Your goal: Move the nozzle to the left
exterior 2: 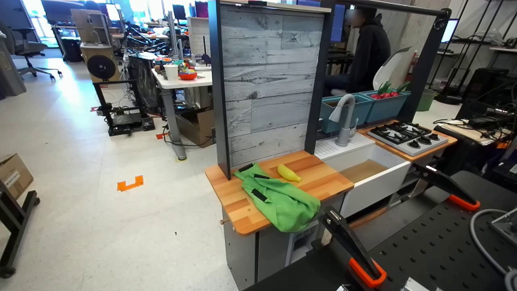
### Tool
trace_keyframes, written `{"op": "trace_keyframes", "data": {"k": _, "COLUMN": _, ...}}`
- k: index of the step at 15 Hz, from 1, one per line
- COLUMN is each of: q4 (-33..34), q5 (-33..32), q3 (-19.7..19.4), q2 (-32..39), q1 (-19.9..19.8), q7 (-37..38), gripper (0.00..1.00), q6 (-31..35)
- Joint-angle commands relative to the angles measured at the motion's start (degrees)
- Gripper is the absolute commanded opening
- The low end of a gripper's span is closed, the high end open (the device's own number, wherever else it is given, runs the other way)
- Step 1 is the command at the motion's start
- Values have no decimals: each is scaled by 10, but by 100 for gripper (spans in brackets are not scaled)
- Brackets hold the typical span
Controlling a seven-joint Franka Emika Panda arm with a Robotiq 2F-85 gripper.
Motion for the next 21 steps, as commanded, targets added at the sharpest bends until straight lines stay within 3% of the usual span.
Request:
{"op": "trace_keyframes", "data": {"k": 1, "q4": 20, "q5": -37, "q3": -21, "q2": 49, "q1": -7, "q7": 4, "gripper": 100, "q6": 24}}
{"op": "trace_keyframes", "data": {"k": 6, "q4": 47, "q5": -55, "q3": -60, "q2": 113, "q1": -23, "q7": -8, "gripper": 100, "q6": 50}}
{"op": "trace_keyframes", "data": {"k": 11, "q4": 79, "q5": -28, "q3": -94, "q2": 188, "q1": -42, "q7": -14, "gripper": 100, "q6": 151}}
{"op": "trace_keyframes", "data": {"k": 16, "q4": 114, "q5": 13, "q3": -107, "q2": 262, "q1": -53, "q7": -21, "gripper": 100, "q6": 255}}
{"op": "trace_keyframes", "data": {"k": 21, "q4": 156, "q5": 78, "q3": -107, "q2": 321, "q1": -66, "q7": -55, "gripper": 100, "q6": 287}}
